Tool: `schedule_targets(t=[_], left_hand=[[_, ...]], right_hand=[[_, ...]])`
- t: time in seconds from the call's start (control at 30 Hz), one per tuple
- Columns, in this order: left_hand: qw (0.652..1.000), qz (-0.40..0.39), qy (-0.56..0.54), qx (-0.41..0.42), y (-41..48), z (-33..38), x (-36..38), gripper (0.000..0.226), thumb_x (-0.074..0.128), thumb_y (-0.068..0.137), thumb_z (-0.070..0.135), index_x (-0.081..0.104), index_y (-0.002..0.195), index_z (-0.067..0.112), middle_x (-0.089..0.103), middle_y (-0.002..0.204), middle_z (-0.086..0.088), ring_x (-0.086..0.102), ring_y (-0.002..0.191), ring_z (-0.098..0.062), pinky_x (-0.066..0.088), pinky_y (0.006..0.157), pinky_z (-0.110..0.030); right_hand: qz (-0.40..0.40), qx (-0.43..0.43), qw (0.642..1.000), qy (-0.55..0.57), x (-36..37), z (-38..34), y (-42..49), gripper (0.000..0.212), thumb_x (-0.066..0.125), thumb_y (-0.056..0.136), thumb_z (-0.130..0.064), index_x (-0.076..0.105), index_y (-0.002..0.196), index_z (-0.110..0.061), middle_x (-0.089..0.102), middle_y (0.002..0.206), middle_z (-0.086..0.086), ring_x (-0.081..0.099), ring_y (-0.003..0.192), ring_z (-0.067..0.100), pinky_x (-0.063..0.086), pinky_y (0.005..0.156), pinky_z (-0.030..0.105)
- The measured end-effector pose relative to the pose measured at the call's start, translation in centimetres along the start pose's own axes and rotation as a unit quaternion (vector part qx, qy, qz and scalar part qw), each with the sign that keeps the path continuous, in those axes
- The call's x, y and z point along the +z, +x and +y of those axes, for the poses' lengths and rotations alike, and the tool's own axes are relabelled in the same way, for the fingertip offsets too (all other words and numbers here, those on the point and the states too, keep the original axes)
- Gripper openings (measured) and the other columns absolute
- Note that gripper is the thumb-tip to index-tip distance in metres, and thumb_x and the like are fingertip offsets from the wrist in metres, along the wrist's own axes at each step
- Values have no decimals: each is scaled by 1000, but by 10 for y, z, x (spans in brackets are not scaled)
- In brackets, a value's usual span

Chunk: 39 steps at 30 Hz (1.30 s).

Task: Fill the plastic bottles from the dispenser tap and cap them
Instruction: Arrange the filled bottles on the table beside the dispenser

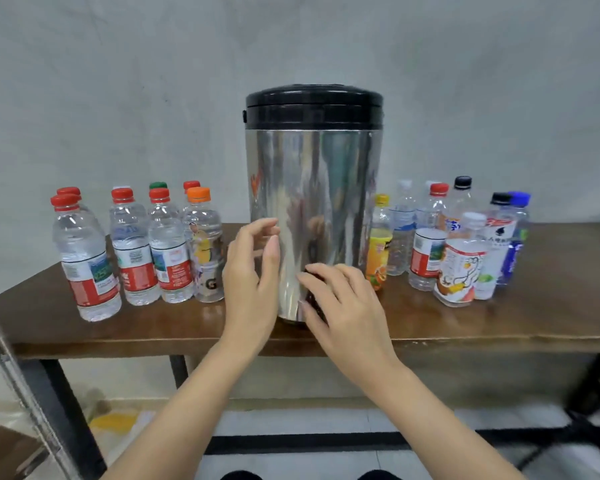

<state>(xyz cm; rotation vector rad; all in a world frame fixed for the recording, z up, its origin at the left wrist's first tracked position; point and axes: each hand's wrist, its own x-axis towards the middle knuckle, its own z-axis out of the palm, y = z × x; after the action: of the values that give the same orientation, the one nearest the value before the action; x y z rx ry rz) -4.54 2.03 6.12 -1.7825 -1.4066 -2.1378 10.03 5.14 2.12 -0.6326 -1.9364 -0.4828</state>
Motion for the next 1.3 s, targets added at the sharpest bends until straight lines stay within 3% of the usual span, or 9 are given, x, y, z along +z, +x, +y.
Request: schedule_targets(t=[0.2, 0.3, 0.4, 0.57, 0.67, 0.87, 1.1, 1.3], left_hand=[[995, -58, -78, 35, -22, 43, 87, 23, 44, 102, 20, 56, 121, 22, 63, 113, 5, 60, 108, -15, 42, 91, -15], [991, -111, -68, 28, -39, 37, 134, 23, 45, 102, 26, 55, 123, 27, 58, 112, 18, 57, 107, -14, 46, 92, -24], [986, -162, -20, 31, -53, 17, 178, 31, 43, 102, 34, 53, 128, 22, 54, 117, 16, 49, 112, -11, 44, 99, -35], [969, -222, 105, 15, -63, -21, 235, 36, 52, 101, 25, 49, 135, 15, 52, 134, 1, 42, 126, -17, 25, 112, -24], [949, -262, 173, -9, -63, -36, 257, 42, 51, 102, 27, 45, 141, 15, 49, 141, -2, 40, 130, -20, 31, 110, -30], [919, -311, 242, -29, -55, -62, 281, 48, 46, 103, 32, 36, 148, 18, 43, 147, -2, 37, 134, -20, 34, 111, -34], [936, -282, 201, -69, -50, -74, 284, 46, 48, 103, 28, 38, 147, 17, 44, 148, -2, 35, 138, -18, 31, 114, -35], [940, -280, 192, -40, -53, -73, 283, 45, 49, 103, 25, 38, 146, 17, 45, 147, -1, 36, 136, -16, 31, 114, -32]], right_hand=[[4, 79, 992, -96, -56, 74, -32, 32, 56, 94, -26, 61, 124, -17, 61, 125, 3, 54, 114, 27, 49, 91, 42], [-1, 120, 983, -139, -73, 111, -51, 33, 58, 92, -25, 59, 124, -19, 60, 127, 3, 53, 115, 28, 50, 89, 42], [-15, 155, 971, -183, -84, 145, -70, 42, 71, 84, -19, 60, 124, -17, 60, 127, 5, 53, 115, 29, 52, 84, 43], [-49, 213, 949, -227, -89, 192, -91, 46, 76, 81, -20, 61, 125, -16, 61, 126, 5, 51, 113, 28, 54, 80, 43], [-87, 257, 933, -234, -85, 212, -92, 54, 78, 81, -24, 58, 130, -16, 60, 128, 7, 55, 114, 29, 55, 81, 41], [-142, 364, 901, -188, -66, 241, -70, 73, 62, 92, -45, 26, 152, -23, 39, 150, 3, 41, 131, 23, 46, 99, 36], [-88, 469, 863, -166, -22, 244, -49, 92, 65, 88, -53, 10, 154, -21, 28, 154, 11, 36, 136, 27, 42, 106, 39], [-13, 513, 838, -185, 5, 245, -43, 97, 69, 83, -57, 14, 153, -19, 37, 148, 16, 43, 131, 31, 47, 101, 46]])
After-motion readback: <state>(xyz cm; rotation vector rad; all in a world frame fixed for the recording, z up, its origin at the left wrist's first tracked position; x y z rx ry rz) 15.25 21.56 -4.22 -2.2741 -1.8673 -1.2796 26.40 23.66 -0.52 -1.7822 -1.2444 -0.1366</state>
